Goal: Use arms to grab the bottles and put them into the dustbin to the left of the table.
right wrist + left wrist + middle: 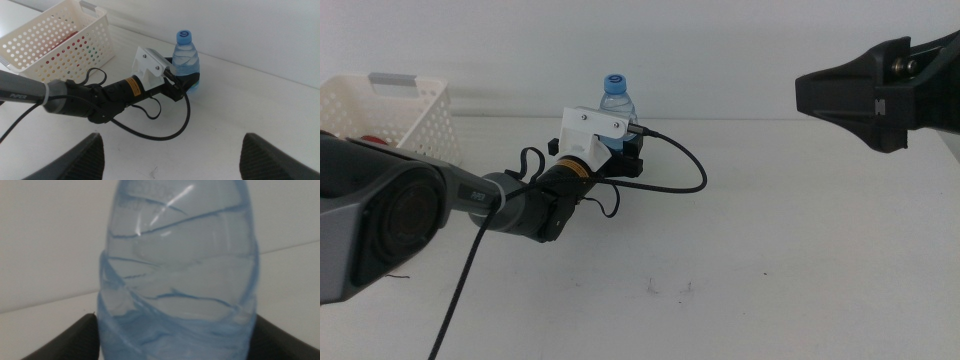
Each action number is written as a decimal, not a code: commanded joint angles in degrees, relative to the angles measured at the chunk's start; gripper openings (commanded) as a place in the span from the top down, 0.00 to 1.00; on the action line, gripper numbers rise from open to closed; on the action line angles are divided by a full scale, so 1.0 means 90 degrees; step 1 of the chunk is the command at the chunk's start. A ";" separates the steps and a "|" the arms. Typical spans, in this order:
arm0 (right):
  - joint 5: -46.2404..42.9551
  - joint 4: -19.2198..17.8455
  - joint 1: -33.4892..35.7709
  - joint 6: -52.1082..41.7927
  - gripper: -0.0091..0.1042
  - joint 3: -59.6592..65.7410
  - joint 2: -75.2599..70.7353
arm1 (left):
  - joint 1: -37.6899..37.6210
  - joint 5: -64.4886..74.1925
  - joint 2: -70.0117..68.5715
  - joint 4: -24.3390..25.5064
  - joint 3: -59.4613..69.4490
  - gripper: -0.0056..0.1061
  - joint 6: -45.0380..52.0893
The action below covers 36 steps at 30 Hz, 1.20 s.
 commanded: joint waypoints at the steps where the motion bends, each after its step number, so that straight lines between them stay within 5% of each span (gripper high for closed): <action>1: -0.0042 -0.0044 -0.0044 -0.0006 0.10 -0.0037 -0.0036 | 0.0046 -0.0005 0.0127 -0.0054 -0.0216 0.11 -0.0106; 13: -0.0042 -0.0044 -0.0044 -0.0006 0.10 -0.0037 -0.0036 | 0.0046 -0.0118 0.0746 0.0034 -0.0924 0.15 -0.0083; 16: -0.0042 -0.0044 -0.0044 -0.0006 0.10 -0.0037 -0.0036 | 0.0046 -0.0110 0.0734 0.0034 -0.0924 0.30 -0.0079; 18: -0.0042 -0.0044 -0.0044 -0.0006 0.10 -0.0037 -0.0036 | 0.0046 0.0210 0.0464 0.0106 -0.0848 0.55 -0.0068; 21: -0.0042 -0.0044 -0.0044 -0.0006 0.10 -0.0037 -0.0036 | 0.0050 0.0652 -0.0127 0.0162 -0.0496 0.78 -0.0068; 25: -0.0042 -0.0044 -0.0044 -0.0006 0.10 -0.0037 -0.0036 | 0.0050 0.1235 -0.1254 0.0071 0.0302 0.96 -0.0232; 33: -0.0042 -0.0044 -0.0044 -0.0006 0.10 -0.0037 -0.0036 | 0.0037 0.4414 -0.3797 0.0687 0.1326 0.96 -0.0291; 36: -0.0042 -0.0044 -0.0044 -0.0006 0.10 -0.0037 -0.0036 | 0.0025 0.5785 -0.4613 0.0504 0.1313 0.96 -0.0291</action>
